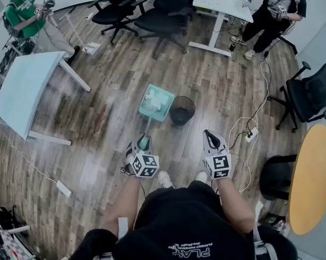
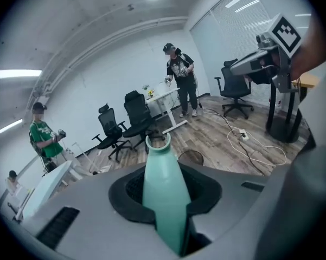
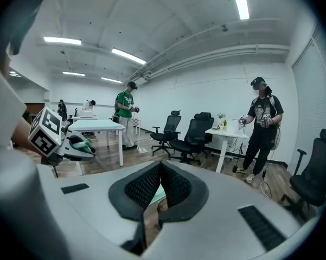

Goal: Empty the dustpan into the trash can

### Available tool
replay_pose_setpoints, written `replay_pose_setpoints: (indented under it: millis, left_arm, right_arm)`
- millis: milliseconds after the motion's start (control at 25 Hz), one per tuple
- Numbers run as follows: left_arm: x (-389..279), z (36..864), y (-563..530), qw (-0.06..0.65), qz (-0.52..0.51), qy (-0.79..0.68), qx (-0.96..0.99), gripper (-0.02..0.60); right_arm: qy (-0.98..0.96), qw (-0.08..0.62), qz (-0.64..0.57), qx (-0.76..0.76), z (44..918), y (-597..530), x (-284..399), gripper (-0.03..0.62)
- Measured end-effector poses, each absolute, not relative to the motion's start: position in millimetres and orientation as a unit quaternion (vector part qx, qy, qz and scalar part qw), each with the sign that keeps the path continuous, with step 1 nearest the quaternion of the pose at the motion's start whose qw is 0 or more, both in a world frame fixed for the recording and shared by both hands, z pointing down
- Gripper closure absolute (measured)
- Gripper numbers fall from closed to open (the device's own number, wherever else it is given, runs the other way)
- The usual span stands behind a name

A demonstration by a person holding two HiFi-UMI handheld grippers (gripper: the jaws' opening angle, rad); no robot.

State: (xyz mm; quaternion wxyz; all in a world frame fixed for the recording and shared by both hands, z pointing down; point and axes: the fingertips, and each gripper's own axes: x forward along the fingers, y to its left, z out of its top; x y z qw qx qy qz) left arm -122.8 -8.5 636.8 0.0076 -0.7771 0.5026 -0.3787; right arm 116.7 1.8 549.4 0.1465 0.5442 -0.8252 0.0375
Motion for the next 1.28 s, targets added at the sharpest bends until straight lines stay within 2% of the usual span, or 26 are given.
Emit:
replay_pose_setpoints:
  millis: [720,1280]
  left_arm:
    - [-23,664,-7,0.197,-0.513,0.406,-0.73,0.474]
    - [14,678,7,0.295,-0.572,0.279,-0.713,0.476]
  right_arm:
    - [-0.885,0.15,0.019,0.441,543,16,135,0.571]
    - [-0.889,0.134,0.009,0.438,533,5,148,0.571]
